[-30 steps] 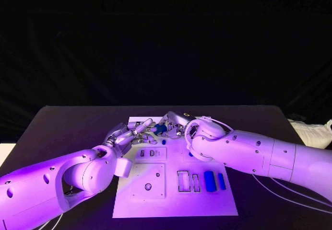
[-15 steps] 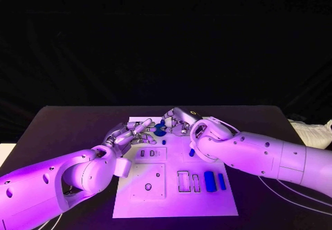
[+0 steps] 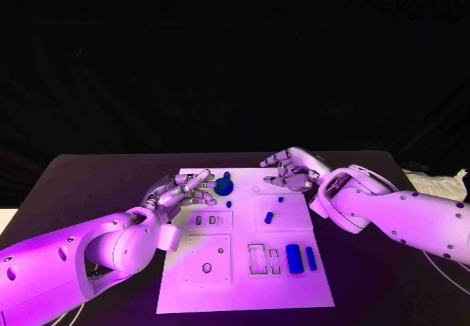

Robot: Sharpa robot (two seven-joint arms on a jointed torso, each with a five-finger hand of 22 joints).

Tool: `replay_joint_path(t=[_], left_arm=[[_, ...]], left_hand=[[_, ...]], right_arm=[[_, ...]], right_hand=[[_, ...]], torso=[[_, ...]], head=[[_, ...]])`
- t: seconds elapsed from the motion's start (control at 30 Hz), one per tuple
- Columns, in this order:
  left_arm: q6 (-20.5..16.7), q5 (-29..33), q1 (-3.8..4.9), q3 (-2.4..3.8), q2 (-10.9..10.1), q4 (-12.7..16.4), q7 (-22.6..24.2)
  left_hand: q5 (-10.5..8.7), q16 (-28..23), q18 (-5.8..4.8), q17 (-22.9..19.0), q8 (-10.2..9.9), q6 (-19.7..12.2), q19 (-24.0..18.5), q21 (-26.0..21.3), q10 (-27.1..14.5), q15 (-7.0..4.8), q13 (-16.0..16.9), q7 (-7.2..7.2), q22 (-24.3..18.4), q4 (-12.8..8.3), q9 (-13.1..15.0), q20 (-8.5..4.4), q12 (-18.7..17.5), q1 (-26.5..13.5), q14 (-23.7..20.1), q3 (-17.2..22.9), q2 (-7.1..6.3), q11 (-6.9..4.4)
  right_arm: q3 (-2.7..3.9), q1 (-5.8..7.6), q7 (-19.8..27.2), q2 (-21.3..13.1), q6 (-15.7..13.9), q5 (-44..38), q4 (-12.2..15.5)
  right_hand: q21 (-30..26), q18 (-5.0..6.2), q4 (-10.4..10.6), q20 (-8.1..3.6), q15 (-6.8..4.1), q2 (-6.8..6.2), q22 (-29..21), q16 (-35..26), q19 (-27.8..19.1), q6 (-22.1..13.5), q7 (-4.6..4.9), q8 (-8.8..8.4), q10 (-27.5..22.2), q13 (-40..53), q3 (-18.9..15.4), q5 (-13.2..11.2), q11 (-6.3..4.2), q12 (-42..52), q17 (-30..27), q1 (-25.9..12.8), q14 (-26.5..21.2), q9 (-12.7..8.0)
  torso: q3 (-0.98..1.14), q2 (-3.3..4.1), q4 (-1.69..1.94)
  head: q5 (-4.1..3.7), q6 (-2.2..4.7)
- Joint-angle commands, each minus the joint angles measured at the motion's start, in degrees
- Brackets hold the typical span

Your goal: Assemble the parts on the task board

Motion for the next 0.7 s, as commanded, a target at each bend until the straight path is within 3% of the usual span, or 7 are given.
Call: replay_joint_path(t=[0.03, 0.2, 0.27, 0.37, 0.47, 0.57, 0.7], left_arm=[[1.01, 0.09, -0.01, 0.04, -0.42, -0.41, 1.39], [1.47, 0.09, -0.03, 0.02, -1.50, -0.64, 1.87], [1.76, 0.08, -0.03, 0.02, -2.14, -0.64, 2.11], [2.32, 0.03, -0.03, 0.01, -2.90, -0.82, 2.38], [2.81, -0.11, -0.03, 0.01, -3.30, -1.41, 2.66], [3.69, -0.17, -0.03, 0.01, -3.62, -1.69, 2.93], [4.70, -0.21, -0.03, 0.01, -4.19, -1.40, 3.24]], left_hand=[[0.22, -0.40, 0.60, -0.05, -0.02, -0.26, -0.30, 0.31, -0.12, -0.03, 0.10, -0.16, 0.11, -0.36, 0.10, -0.05, -0.05, 0.61, -0.24, -0.03, 0.31, -0.04], [0.21, -0.69, 0.60, -0.15, 0.03, -0.19, -0.57, 0.22, -0.03, -0.04, 0.13, -0.24, 0.08, -0.56, 0.13, -0.05, -0.01, 0.83, -0.45, 0.06, 0.38, -0.08], [0.20, -1.42, 0.62, -0.42, 0.04, -0.16, -0.95, -0.04, 0.01, -0.04, 0.12, -0.27, -0.05, -0.73, 0.13, -0.04, -0.02, 0.99, -0.70, 0.10, 0.41, -0.09], [0.21, -3.30, 0.65, -0.99, 0.02, -0.14, -1.34, -0.61, 0.08, -0.04, 0.07, -0.37, -0.40, -0.94, 0.13, -0.01, -0.11, 1.16, -0.64, 0.13, 0.49, -0.13], [0.18, -6.26, 0.67, -1.86, -0.12, -0.22, -1.78, -1.66, 0.04, 0.12, -0.07, -0.33, -1.09, -1.16, 0.08, 0.12, -0.40, 1.32, -0.46, 0.14, 0.53, -0.02], [0.21, -8.94, 0.63, -2.58, -0.30, -0.33, -2.16, -2.70, -0.06, 0.36, -0.24, -0.26, -1.79, -1.52, 0.02, 0.33, -0.71, 1.66, -0.35, 0.32, 0.64, 0.07], [0.23, -12.67, 0.31, -3.74, -0.80, -0.87, -5.88, -5.69, -0.71, 1.30, -0.57, 0.09, -3.40, -1.94, -0.15, 1.14, -1.35, 1.86, -1.72, 0.42, 0.46, 0.61]], right_arm=[[-0.01, 0.09, 5.03, -1.84, 3.74, 4.23, -1.04], [-0.02, 0.32, 6.03, -4.02, 4.01, 5.49, -4.40], [-0.02, 0.40, 6.36, -4.32, 4.45, 5.84, -5.91], [-0.03, 0.46, 6.45, -4.62, 4.95, 5.78, -7.25], [-0.05, 0.38, 5.95, -4.80, 5.61, 5.04, -8.07], [-0.07, 0.05, 4.96, -4.48, 4.75, 4.27, -8.98], [-0.11, -0.31, 3.70, -4.00, 4.27, 2.96, -10.00]], right_hand=[[0.14, -0.69, -0.47, -0.05, 0.03, -0.17, 0.24, 0.36, -0.07, 0.47, 0.01, 0.31, -0.27, 0.15, -0.09, -0.28, 0.00, -0.15, 0.38, 0.38, 2.31, 0.08], [0.32, -0.78, -0.60, -0.04, 0.03, -0.73, 0.66, 0.74, 0.06, 0.72, -0.05, 0.38, 0.00, 0.55, -0.31, -0.24, -0.01, 0.34, 0.86, 0.22, 2.40, 0.07], [0.37, -0.80, -0.62, -0.05, 0.02, -0.91, 0.77, 0.83, 0.10, 0.76, -0.07, 0.39, 0.09, 0.66, -0.41, -0.25, -0.02, 0.47, 0.97, 0.13, 2.42, 0.06], [0.45, -0.83, -0.62, -0.05, 0.02, -0.99, 0.94, 1.02, 0.17, 0.79, -0.08, 0.40, 0.16, 0.74, -0.46, -0.27, -0.02, 0.58, 1.20, 0.07, 2.47, 0.05], [0.54, -0.87, -0.58, -0.05, 0.02, -1.03, 1.14, 1.30, 0.25, 0.75, -0.08, 0.34, 0.18, 0.70, -0.53, -0.49, -0.03, 0.56, 1.53, -0.05, 2.55, 0.01], [0.60, -0.87, -0.44, -0.05, 0.02, -0.94, 1.18, 1.41, 0.24, 0.63, -0.09, 0.22, 0.16, 0.61, -0.62, -1.52, -0.03, 0.48, 1.67, -0.30, 2.58, -0.08], [0.65, -0.87, -0.30, -0.04, 0.04, -0.87, 1.18, 1.48, 0.21, 0.55, -0.09, 0.12, 0.22, 0.66, -0.78, -2.77, -0.01, 0.57, 1.77, -0.59, 2.60, -0.15]], torso=[[0.23, -0.21, -0.41], [0.34, -0.23, -0.43], [0.24, -0.21, -0.53], [0.25, -0.27, -0.30], [0.40, -0.24, -0.06], [0.54, -0.20, -0.13], [0.45, -0.24, -0.17]], head=[[0.02, 0.04], [-1.00, 0.17], [-1.36, 0.23], [-1.02, -0.01], [-0.89, -0.11], [-0.47, 0.02], [-0.53, -0.16]])
